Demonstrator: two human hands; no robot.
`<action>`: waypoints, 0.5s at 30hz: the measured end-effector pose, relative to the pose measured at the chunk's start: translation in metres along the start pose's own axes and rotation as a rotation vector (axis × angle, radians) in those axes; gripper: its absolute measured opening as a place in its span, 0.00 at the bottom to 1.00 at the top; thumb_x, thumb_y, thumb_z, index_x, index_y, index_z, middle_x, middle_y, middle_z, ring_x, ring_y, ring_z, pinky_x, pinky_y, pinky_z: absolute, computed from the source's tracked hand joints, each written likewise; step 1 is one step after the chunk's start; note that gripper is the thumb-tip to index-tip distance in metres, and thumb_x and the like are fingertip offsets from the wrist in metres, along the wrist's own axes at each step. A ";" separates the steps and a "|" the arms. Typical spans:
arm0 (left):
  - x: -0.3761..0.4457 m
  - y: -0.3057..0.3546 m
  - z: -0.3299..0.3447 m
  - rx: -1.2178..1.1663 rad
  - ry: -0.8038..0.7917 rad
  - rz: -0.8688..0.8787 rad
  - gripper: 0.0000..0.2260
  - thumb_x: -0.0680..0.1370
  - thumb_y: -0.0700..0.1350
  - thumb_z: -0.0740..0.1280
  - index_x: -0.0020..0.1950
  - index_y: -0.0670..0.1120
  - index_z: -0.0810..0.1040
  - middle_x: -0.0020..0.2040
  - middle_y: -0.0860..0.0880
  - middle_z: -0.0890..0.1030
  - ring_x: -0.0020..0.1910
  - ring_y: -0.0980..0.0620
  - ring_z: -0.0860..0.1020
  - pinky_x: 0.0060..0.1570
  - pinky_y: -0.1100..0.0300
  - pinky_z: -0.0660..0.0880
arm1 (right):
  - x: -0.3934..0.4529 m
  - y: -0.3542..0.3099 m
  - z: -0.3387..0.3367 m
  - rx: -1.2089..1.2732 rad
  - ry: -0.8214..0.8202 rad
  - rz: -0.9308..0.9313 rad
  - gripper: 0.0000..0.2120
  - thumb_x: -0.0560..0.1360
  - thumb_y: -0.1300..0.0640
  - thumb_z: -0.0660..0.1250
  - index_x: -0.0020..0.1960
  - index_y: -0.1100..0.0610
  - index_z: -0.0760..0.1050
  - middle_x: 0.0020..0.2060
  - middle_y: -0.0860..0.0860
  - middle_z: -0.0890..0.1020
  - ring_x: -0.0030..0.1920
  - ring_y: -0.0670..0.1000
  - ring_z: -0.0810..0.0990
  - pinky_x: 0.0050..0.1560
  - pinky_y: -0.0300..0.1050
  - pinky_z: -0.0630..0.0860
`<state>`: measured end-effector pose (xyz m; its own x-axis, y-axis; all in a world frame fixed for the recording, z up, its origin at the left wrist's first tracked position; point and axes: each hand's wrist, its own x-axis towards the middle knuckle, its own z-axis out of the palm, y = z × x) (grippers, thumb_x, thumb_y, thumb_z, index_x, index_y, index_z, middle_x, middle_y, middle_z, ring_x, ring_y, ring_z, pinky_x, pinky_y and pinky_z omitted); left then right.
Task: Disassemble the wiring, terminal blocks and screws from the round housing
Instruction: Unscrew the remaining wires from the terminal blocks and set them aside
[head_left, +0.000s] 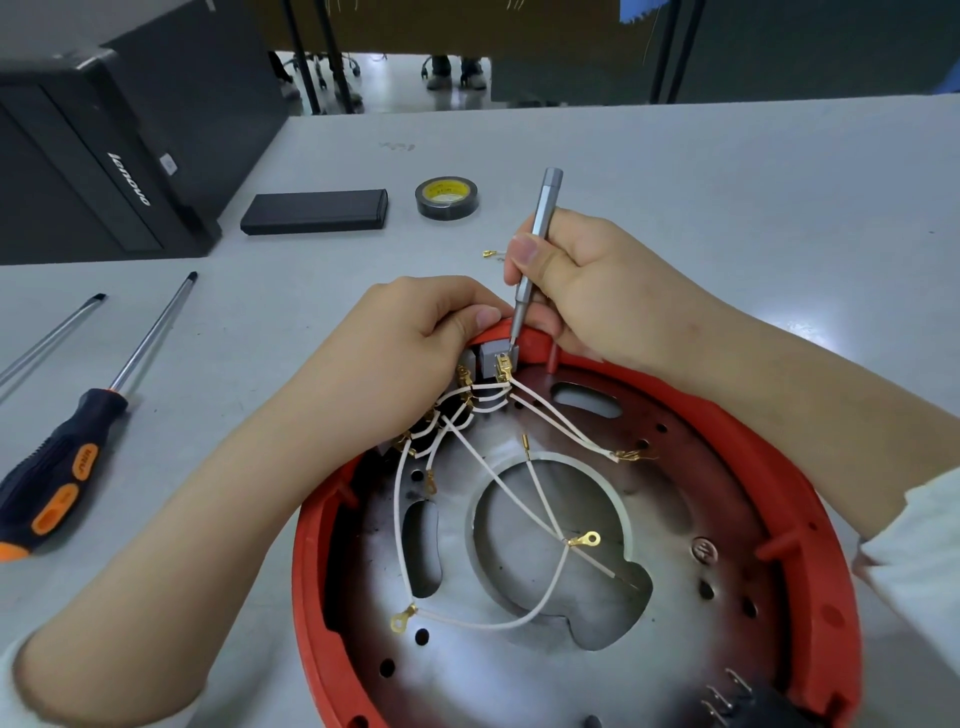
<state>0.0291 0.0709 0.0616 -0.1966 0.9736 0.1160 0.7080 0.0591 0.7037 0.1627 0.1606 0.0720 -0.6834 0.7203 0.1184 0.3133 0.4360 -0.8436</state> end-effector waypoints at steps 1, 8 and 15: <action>0.000 0.000 0.000 0.001 0.000 0.001 0.10 0.81 0.45 0.60 0.51 0.53 0.82 0.24 0.64 0.74 0.23 0.65 0.72 0.24 0.74 0.64 | 0.000 0.001 0.000 0.003 0.003 0.001 0.13 0.83 0.52 0.54 0.40 0.50 0.69 0.20 0.41 0.71 0.20 0.39 0.70 0.23 0.29 0.62; -0.001 -0.001 -0.002 -0.025 -0.013 0.014 0.10 0.82 0.46 0.61 0.49 0.55 0.81 0.24 0.62 0.75 0.23 0.62 0.73 0.23 0.74 0.65 | -0.008 -0.005 -0.002 0.123 -0.011 -0.073 0.13 0.83 0.53 0.54 0.42 0.52 0.69 0.21 0.40 0.71 0.21 0.41 0.68 0.25 0.30 0.64; -0.001 -0.001 -0.004 0.012 -0.042 0.066 0.12 0.82 0.46 0.60 0.43 0.59 0.78 0.24 0.61 0.73 0.22 0.61 0.70 0.25 0.71 0.65 | -0.003 -0.008 0.004 0.247 -0.085 -0.160 0.11 0.83 0.56 0.53 0.43 0.55 0.68 0.24 0.43 0.68 0.27 0.49 0.66 0.28 0.34 0.65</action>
<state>0.0254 0.0689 0.0638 -0.1211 0.9838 0.1318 0.7265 -0.0026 0.6871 0.1597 0.1527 0.0757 -0.7673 0.6008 0.2243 0.0350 0.3885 -0.9208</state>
